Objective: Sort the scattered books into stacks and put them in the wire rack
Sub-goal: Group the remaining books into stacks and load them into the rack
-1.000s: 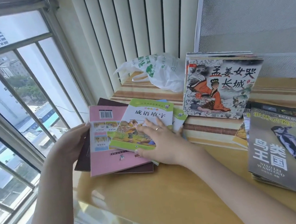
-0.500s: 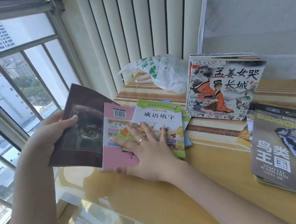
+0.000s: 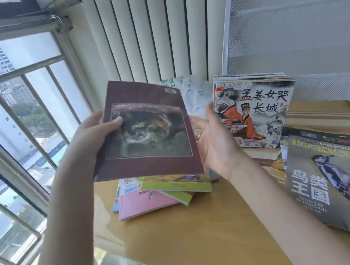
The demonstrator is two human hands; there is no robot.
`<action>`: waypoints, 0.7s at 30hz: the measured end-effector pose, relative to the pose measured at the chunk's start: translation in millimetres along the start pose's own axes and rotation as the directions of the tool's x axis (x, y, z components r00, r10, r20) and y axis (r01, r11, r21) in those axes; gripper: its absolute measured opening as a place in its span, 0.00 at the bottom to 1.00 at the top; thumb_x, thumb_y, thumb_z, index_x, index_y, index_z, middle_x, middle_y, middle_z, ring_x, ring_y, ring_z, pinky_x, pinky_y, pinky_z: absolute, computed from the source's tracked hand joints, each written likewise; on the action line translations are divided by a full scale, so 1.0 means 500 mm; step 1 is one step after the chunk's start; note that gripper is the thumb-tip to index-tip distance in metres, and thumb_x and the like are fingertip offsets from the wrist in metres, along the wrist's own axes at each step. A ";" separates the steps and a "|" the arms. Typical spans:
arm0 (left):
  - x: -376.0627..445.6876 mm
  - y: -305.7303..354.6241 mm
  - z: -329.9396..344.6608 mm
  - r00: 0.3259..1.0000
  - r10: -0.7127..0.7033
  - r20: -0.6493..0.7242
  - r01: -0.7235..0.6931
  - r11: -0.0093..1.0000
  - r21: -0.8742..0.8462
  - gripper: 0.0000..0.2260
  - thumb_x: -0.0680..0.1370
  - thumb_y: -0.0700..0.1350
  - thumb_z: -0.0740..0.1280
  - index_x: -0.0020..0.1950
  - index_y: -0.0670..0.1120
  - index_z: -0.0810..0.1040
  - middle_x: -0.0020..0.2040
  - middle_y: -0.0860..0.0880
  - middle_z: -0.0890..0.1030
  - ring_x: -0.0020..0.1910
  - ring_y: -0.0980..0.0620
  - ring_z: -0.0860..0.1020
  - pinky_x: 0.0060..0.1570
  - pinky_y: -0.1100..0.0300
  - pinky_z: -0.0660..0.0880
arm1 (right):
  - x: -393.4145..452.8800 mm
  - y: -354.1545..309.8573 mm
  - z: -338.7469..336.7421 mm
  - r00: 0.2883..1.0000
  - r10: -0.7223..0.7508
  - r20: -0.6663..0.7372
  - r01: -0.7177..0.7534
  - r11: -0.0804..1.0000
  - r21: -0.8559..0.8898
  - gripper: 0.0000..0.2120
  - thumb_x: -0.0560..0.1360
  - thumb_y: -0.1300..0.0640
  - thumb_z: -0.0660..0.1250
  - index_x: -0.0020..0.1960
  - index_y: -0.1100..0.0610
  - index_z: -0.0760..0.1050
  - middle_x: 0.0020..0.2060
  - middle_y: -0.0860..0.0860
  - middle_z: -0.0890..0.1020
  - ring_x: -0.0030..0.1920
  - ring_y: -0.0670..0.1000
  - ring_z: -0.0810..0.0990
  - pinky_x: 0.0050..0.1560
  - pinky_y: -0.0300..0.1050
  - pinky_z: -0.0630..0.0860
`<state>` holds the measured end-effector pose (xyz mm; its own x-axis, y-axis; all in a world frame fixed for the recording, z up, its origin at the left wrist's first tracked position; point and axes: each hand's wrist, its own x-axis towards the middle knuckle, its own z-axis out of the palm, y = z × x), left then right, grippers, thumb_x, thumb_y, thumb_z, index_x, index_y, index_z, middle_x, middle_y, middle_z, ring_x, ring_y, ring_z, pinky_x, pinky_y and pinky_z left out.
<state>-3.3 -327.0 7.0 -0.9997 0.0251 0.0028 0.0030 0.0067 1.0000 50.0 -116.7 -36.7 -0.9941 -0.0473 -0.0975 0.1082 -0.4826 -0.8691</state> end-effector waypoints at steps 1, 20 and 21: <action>-0.008 -0.013 0.036 0.998 -0.020 0.063 0.020 1.000 -0.003 0.10 0.77 0.36 0.67 0.56 0.47 0.77 0.41 0.48 0.82 0.26 0.60 0.79 0.23 0.69 0.73 | -0.006 -0.016 -0.021 0.993 -0.061 -0.102 0.048 0.991 -0.124 0.22 0.79 0.42 0.57 0.67 0.53 0.70 0.55 0.54 0.81 0.50 0.52 0.81 0.54 0.51 0.77; -0.147 -0.027 0.294 0.495 0.549 0.673 -0.597 0.778 -0.196 0.13 0.67 0.36 0.74 0.49 0.48 0.85 0.69 0.43 0.72 0.68 0.52 0.72 0.67 0.60 0.66 | -0.268 -0.131 -0.261 0.845 -0.531 -0.055 0.526 0.846 -0.092 0.04 0.68 0.56 0.71 0.36 0.49 0.81 0.61 0.45 0.79 0.67 0.48 0.71 0.57 0.47 0.75; -0.150 -0.031 0.313 0.403 0.616 0.677 -0.728 0.664 -0.171 0.15 0.68 0.38 0.73 0.48 0.56 0.85 0.73 0.47 0.68 0.74 0.50 0.63 0.72 0.55 0.59 | -0.286 -0.135 -0.268 0.811 -0.585 -0.024 0.574 0.802 -0.166 0.05 0.71 0.53 0.69 0.45 0.49 0.83 0.65 0.47 0.75 0.71 0.52 0.66 0.65 0.51 0.69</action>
<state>75.3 -172.4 -9.7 -0.3841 0.6912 0.6121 0.7253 -0.1843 0.6633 185.7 40.0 -29.2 -0.8692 0.2651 0.4173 -0.4824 -0.2696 -0.8335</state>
